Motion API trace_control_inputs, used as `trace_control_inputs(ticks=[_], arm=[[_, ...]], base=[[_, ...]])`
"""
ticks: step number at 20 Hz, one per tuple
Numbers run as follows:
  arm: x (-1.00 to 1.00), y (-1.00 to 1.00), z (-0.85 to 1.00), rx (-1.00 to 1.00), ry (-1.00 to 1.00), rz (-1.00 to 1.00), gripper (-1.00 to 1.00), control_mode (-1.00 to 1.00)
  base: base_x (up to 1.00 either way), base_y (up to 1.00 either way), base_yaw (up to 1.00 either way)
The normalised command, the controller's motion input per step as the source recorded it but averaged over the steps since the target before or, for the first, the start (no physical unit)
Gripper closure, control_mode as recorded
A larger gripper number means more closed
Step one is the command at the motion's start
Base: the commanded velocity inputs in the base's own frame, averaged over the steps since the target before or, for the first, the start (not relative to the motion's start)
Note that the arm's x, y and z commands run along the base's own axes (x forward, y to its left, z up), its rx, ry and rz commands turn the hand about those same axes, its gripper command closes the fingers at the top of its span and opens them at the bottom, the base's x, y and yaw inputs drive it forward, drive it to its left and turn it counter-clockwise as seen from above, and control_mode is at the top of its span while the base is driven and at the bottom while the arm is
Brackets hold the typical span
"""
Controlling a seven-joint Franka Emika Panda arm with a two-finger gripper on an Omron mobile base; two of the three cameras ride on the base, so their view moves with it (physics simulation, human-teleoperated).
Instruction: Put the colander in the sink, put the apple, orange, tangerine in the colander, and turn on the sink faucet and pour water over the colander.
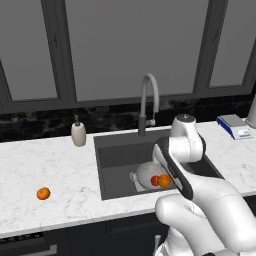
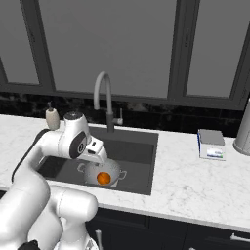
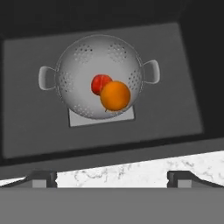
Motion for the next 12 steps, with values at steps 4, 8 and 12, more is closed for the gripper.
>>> trace_control_inputs(ticks=[4, 8, 12], arm=[[-0.46, 0.62, 0.25, 0.00, 0.10, 0.00, -1.00, -1.00], [-0.39, 0.69, 0.20, 0.00, 0.09, 0.00, -1.00, -1.00], [-0.43, 0.70, 0.14, -0.01, 0.05, 0.00, -1.00, -1.00]], base=[[0.00, 0.00, 0.00], [0.00, 0.00, 0.00], [0.00, 0.00, 0.00]])
